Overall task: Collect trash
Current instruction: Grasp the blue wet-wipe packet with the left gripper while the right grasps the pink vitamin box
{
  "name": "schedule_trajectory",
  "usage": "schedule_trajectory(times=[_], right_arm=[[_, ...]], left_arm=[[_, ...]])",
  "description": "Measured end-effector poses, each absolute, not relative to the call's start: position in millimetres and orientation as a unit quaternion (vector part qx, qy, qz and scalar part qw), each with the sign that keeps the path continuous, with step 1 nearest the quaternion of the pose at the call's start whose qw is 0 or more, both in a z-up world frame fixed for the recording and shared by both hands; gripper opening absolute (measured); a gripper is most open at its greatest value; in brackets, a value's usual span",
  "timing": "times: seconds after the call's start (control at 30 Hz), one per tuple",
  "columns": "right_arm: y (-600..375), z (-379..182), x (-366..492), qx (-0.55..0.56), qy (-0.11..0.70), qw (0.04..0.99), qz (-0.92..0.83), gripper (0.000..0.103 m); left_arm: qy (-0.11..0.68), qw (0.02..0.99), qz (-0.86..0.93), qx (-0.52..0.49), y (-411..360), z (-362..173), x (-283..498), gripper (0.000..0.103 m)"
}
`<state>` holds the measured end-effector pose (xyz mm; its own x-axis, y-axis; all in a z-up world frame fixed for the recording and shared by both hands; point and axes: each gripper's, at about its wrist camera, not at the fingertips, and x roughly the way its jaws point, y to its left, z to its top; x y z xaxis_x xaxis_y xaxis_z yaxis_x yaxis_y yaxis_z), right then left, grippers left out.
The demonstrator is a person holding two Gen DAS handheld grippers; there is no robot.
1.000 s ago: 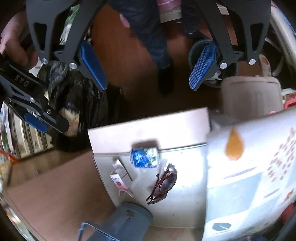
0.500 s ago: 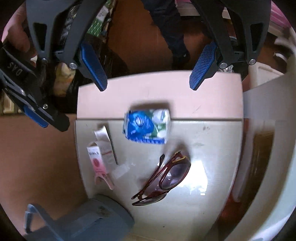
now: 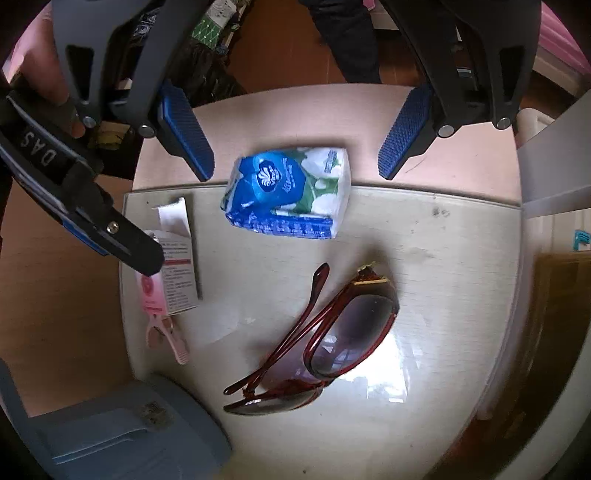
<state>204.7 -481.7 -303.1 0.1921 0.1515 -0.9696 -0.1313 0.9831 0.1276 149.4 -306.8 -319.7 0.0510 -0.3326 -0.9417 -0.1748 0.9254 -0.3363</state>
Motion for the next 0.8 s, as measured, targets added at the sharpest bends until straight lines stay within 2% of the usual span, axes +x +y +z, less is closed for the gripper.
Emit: schedule_trajectory(times=[0.27, 0.53, 0.57, 0.63, 0.73, 0.77, 0.8], right_arm=[[-476.3, -321.5, 211.1, 0.013, 0.643, 0.759, 0.098, 0.072], [-471.8, -331.3, 214.0, 0.010, 0.647, 0.756, 0.098, 0.066], [-471.3, -332.5, 214.6, 0.008, 0.649, 0.755, 0.099, 0.063], [-471.0, -334.1, 214.7, 0.005, 0.650, 0.753, 0.100, 0.055], [-472.1, -336.2, 213.6, 0.001, 0.652, 0.752, 0.099, 0.043], [-472.4, -336.7, 213.3, 0.000, 0.652, 0.752, 0.098, 0.040], [-472.6, -336.6, 212.9, 0.000, 0.652, 0.752, 0.098, 0.040]], left_arm=[[0.712, 0.678, -0.052, -0.173, -311.8, -340.8, 155.7, 0.087], [0.723, 0.666, -0.059, -0.174, -310.3, -349.6, 162.3, 0.086], [0.722, 0.667, -0.059, -0.173, -310.1, -349.5, 162.7, 0.084], [0.719, 0.670, -0.061, -0.173, -311.8, -345.0, 165.4, 0.071], [0.719, 0.668, -0.066, -0.179, -312.6, -342.1, 165.2, 0.059], [0.718, 0.670, -0.064, -0.179, -313.0, -341.2, 165.0, 0.057], [0.718, 0.669, -0.063, -0.181, -311.7, -341.1, 164.7, 0.049]])
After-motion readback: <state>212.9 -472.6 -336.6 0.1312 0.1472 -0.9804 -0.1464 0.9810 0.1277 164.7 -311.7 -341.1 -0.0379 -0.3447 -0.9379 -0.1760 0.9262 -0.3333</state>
